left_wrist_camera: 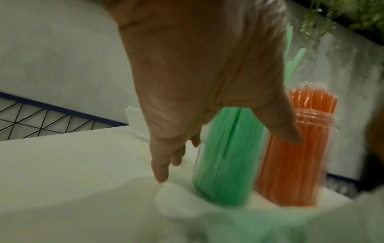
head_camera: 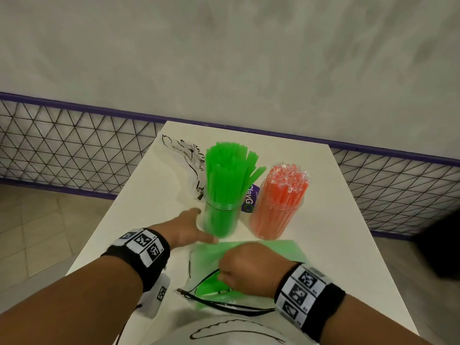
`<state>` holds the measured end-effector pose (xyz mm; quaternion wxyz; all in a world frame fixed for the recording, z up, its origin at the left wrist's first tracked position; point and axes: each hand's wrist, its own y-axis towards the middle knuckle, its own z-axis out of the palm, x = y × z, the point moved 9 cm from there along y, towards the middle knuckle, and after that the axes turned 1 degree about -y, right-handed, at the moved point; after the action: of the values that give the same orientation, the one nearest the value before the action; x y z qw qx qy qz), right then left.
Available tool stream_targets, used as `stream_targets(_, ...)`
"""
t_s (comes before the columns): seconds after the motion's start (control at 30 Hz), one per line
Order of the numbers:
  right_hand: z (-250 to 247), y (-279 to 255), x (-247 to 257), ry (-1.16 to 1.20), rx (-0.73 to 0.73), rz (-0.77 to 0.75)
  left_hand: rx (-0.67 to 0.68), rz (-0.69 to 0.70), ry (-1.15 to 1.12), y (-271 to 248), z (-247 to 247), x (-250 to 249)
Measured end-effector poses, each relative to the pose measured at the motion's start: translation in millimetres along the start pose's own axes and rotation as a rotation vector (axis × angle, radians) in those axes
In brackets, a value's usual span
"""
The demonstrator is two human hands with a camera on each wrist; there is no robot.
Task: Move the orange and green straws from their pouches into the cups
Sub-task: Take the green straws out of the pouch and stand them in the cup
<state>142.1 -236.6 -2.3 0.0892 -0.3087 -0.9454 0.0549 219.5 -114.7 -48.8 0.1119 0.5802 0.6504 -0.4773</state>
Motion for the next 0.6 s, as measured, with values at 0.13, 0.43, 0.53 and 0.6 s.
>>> stream_targets(0.13, 51.1, -6.3, -4.0, -0.033, 0.135, -0.005, 0.222, 0.054, 0.283, -12.0, 50.3, 9.7)
stream_targets(0.43, 57.9, 4.3, -6.2, 0.031, 0.088, 0.151, 0.233, 0.212, 0.649, -16.1, 85.5, 18.1)
stream_targets(0.53, 61.8, 2.3, -4.1, 0.008, 0.095, 0.16, 0.253, 0.227, 0.698, -17.9, 86.7, 19.4)
stream_targets(0.6, 64.6, 0.7, -3.1, -0.018, 0.118, 0.152, 0.264, 0.23, 0.718, -18.4, 87.0, 18.8)
